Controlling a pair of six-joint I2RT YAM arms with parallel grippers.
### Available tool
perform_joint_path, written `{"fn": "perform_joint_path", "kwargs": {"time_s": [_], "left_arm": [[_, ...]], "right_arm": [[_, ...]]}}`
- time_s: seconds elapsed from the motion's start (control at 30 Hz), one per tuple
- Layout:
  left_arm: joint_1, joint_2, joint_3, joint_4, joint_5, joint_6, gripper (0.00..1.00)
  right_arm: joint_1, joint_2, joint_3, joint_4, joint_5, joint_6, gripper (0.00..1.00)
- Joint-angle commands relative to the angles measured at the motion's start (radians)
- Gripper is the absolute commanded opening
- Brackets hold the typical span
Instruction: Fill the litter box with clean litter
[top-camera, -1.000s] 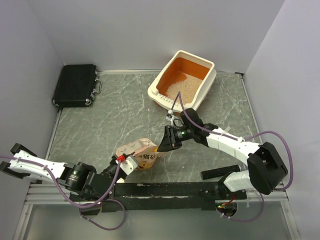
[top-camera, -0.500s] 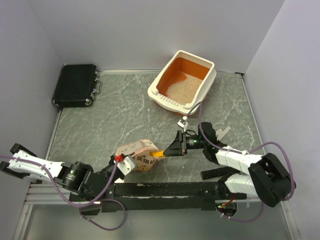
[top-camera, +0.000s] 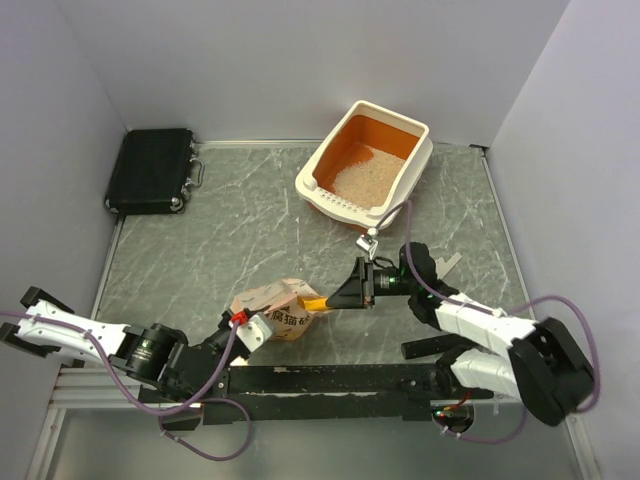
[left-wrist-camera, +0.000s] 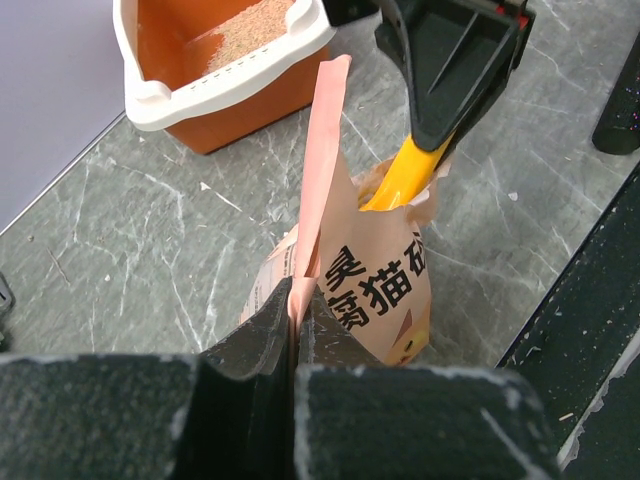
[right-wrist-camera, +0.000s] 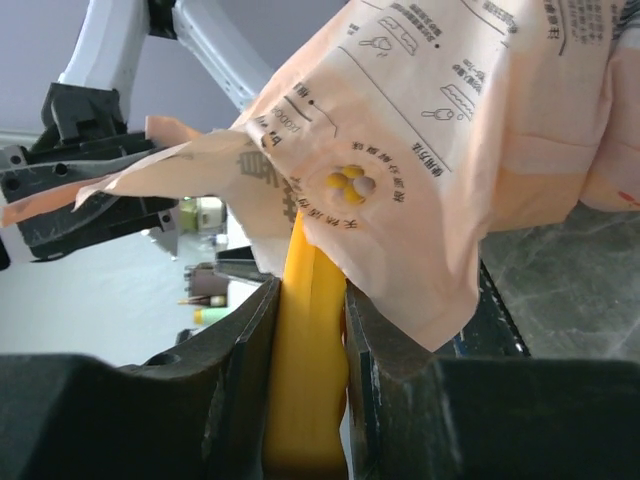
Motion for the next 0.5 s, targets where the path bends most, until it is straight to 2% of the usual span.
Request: {"fn": "perform_joint_path", "kwargs": {"time_s": [0.0,0.07,0.1,0.2,0.47], "left_arm": [[-0.007,-0.009,0.017,0.025,-0.019,0.003,0.01],[-0.009,-0.009,0.018,0.026,-0.019,0.001,0.01],[-0.007,-0.006,0.018,0.023,-0.019,0.000,0.01],[-0.007,0.009,0.021,0.028,-0.022,0.003,0.01],[-0.012,0.025,0.026,0.019,-0.027,-0.008,0.01]], "right_arm": [[0.008,-0.158,0.147,-0.365,0.021,-0.222,0.00],[0.005,-0.204,0.216,-0.518,0.055,-0.324,0.00],[0.005,-0.232,0.245,-0.665,0.078,-0.363,0.00],[0.006,-0.261,0.299,-0.801,0.099,-0.418,0.00],[0.000,-0.290,0.296,-0.902,0.147,-0.454,0.00]]}}
